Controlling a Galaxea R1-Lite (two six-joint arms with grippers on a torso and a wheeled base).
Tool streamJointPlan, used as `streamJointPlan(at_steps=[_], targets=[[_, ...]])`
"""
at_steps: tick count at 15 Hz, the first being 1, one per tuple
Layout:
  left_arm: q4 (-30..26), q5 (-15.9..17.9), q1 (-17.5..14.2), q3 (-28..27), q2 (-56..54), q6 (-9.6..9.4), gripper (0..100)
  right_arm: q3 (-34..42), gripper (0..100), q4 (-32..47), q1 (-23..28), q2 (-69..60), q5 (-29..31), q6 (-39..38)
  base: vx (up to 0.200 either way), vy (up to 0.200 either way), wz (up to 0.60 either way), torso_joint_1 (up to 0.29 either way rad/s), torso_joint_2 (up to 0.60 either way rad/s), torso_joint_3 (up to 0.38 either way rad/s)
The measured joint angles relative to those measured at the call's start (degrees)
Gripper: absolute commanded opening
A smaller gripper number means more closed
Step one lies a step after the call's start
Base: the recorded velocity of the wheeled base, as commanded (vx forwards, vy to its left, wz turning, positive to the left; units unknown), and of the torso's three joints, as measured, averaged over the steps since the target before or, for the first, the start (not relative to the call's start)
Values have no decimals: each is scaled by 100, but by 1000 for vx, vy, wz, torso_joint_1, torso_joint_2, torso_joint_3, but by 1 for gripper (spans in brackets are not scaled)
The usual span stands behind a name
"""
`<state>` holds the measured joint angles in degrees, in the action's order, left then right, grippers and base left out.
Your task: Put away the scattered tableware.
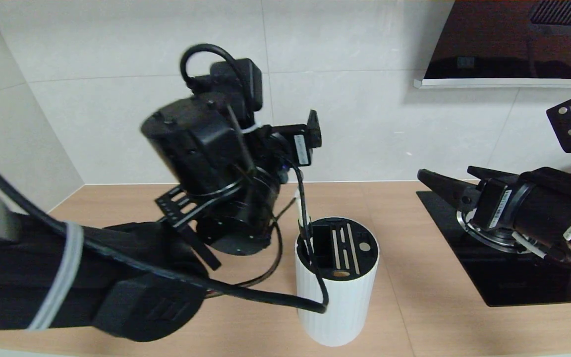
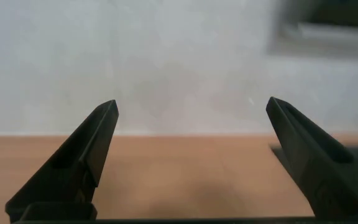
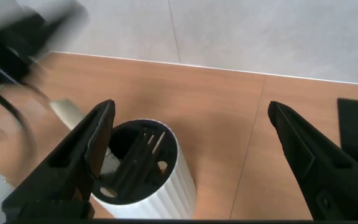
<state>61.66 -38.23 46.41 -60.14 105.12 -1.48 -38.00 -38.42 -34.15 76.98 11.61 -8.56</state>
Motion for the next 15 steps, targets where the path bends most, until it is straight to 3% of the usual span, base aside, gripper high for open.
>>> streamJointPlan(at_steps=[3, 8, 11, 15], targets=[[-367, 544, -388, 564, -1192, -20, 100, 195, 100, -46, 245, -221, 11, -13, 0, 0, 0, 0, 0, 0], [-1721, 1091, -916, 2086, -3756, -29, 100, 1378, 100, 9, 603, -1624, 40, 210, 0, 0, 0, 0, 0, 0], [-3110, 1440, -1475, 2844, -5587, -35, 100, 2081, 100, 485, 1147, -3148, 27, 385, 0, 0, 0, 0, 0, 0], [-5671, 2148, -2420, 3390, -8125, -35, 100, 2416, 100, 2406, 2053, -5502, -45, 525, 0, 0, 0, 0, 0, 0]])
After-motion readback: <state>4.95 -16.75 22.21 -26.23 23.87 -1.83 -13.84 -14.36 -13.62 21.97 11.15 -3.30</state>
